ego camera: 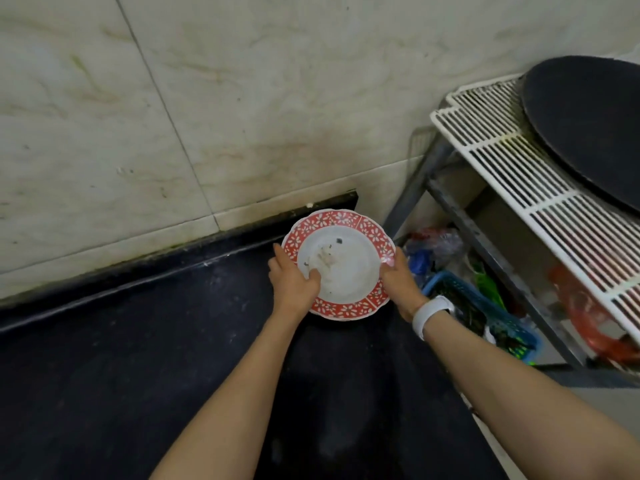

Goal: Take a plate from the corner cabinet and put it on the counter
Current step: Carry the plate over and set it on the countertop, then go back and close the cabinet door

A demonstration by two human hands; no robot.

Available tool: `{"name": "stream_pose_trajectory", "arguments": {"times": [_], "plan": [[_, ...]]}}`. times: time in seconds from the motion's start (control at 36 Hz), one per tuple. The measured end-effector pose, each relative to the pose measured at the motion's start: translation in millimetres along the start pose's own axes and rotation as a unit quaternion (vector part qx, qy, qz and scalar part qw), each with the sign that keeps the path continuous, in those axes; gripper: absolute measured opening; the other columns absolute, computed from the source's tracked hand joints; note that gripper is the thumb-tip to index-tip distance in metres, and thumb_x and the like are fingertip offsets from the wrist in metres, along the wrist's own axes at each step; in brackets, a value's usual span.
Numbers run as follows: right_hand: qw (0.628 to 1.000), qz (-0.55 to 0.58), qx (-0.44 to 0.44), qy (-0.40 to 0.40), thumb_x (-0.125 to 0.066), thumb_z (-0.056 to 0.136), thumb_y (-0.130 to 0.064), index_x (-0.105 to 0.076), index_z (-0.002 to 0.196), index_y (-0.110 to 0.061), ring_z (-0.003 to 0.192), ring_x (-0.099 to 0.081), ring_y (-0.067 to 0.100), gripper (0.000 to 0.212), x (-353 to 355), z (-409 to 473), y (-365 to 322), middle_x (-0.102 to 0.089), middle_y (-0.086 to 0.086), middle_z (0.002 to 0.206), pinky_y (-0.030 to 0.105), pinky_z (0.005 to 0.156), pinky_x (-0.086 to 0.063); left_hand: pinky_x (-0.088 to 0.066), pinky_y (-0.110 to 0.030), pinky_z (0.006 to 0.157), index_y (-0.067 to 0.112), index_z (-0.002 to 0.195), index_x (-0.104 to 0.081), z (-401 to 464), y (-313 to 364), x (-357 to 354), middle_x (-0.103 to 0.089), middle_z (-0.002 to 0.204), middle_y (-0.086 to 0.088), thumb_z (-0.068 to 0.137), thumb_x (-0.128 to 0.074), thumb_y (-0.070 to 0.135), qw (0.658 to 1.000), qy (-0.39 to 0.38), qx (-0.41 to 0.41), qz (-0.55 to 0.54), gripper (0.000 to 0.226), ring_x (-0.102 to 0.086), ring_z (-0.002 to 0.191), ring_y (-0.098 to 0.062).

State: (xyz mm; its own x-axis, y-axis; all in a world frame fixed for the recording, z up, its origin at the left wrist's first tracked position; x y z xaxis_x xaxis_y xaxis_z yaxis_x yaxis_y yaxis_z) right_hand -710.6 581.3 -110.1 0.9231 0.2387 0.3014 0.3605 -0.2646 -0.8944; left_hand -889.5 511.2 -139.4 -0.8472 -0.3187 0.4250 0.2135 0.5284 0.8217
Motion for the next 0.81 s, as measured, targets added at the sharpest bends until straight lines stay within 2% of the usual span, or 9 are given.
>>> {"name": "stream_pose_trajectory", "arguments": {"times": [0.14,0.25,0.31,0.39,0.47,0.53,0.64,0.81], "plan": [[0.997,-0.075,-0.01,0.006,-0.041,0.091,-0.025,-0.035,0.13,-0.015,0.122,-0.043,0.021,0.04,1.2,19.9,16.4,-0.045,0.002,0.13,0.04,0.104,-0.036,-0.035,-0.047,0.108,0.01,0.145,0.005,1.6,4.4,1.9,-0.017,0.148,-0.018,0.086,-0.055,0.026,0.998,0.012,-0.011,0.052,0.086,-0.027,0.134,-0.035],[0.99,-0.14,-0.035,-0.004,-0.036,0.089,-0.029,-0.02,0.137,-0.011,0.132,-0.032,0.036,0.053,4.8,19.3,31.9,-0.029,0.018,0.147,0.052,0.111,-0.029,-0.028,-0.052,0.109,0.009,0.145,0.002,-6.9,7.6,8.7,-0.018,0.149,-0.019,0.09,-0.048,0.03,0.991,0.001,-0.008,0.136,0.077,-0.022,0.135,-0.039],[0.985,-0.173,0.004,0.0,-0.036,0.088,-0.03,-0.026,0.134,-0.013,0.129,-0.036,0.037,0.05,6.9,6.5,27.5,-0.034,0.02,0.143,0.052,0.111,-0.031,-0.03,-0.057,0.108,0.016,0.144,-0.013,-17.1,6.4,15.4,-0.023,0.146,-0.017,0.089,-0.046,0.032,0.987,0.003,-0.019,0.158,0.067,-0.027,0.132,-0.039],[0.983,-0.173,0.058,0.036,-0.038,0.089,-0.021,-0.042,0.125,-0.016,0.119,-0.045,0.036,0.037,14.4,-26.8,19.7,-0.049,0.019,0.13,0.046,0.106,-0.037,-0.036,-0.056,0.103,0.019,0.125,-0.043,-48.5,2.2,29.3,-0.038,0.137,-0.012,0.088,-0.045,0.033,0.988,0.041,-0.049,0.144,0.04,-0.039,0.124,-0.036],[0.983,-0.163,0.066,0.054,-0.039,0.088,-0.009,-0.047,0.124,-0.007,0.123,-0.043,0.034,0.037,18.3,-74.3,23.7,-0.05,0.021,0.13,0.041,0.106,-0.033,-0.037,-0.049,0.101,0.013,0.125,-0.047,-96.3,-9.7,42.6,-0.047,0.133,-0.011,0.09,-0.047,0.024,0.982,0.106,-0.066,0.139,0.037,-0.044,0.123,-0.031],[0.984,-0.163,0.067,0.033,-0.04,0.089,-0.006,-0.046,0.125,-0.003,0.125,-0.042,0.032,0.037,14.8,-111.3,32.1,-0.049,0.02,0.131,0.037,0.107,-0.031,-0.037,-0.047,0.101,0.012,0.126,-0.048,-134.6,-24.1,49.8,-0.05,0.133,-0.009,0.09,-0.047,0.022,0.978,0.143,-0.067,0.137,0.037,-0.045,0.123,-0.028],[0.982,-0.162,0.088,-0.05,-0.04,0.091,-0.008,-0.052,0.118,-0.006,0.118,-0.049,0.026,0.03,0.2,-186.4,54.4,-0.055,0.013,0.125,0.029,0.097,-0.035,-0.036,-0.044,0.101,0.012,0.124,-0.051,-214.5,-68.7,59.0,-0.054,0.131,-0.008,0.09,-0.047,0.02,0.972,0.188,-0.045,0.136,0.035,-0.046,0.122,-0.026],[0.962,-0.163,0.134,-0.172,-0.041,0.091,-0.008,-0.053,0.117,-0.009,0.116,-0.05,0.02,0.029,-26.7,-294.7,95.4,-0.055,0.008,0.123,0.027,0.097,-0.038,-0.043,-0.046,0.095,0.01,0.117,-0.056,-335.8,-148.8,68.1,-0.059,0.122,-0.01,0.087,-0.05,0.02,0.955,0.224,-0.015,0.192,0.032,-0.054,0.113,-0.031]]}}
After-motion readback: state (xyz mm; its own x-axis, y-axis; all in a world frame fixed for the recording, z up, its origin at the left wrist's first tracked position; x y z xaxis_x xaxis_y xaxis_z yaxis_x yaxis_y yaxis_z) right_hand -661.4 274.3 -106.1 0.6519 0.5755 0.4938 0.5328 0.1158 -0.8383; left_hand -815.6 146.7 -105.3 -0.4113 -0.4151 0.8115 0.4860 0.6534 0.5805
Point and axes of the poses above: each hand's wrist, its own z-axis towards the middle knuckle, its own x-axis out of the back of the hand, y = z × x, the point moved 8 cm from there along z, towards the middle knuckle
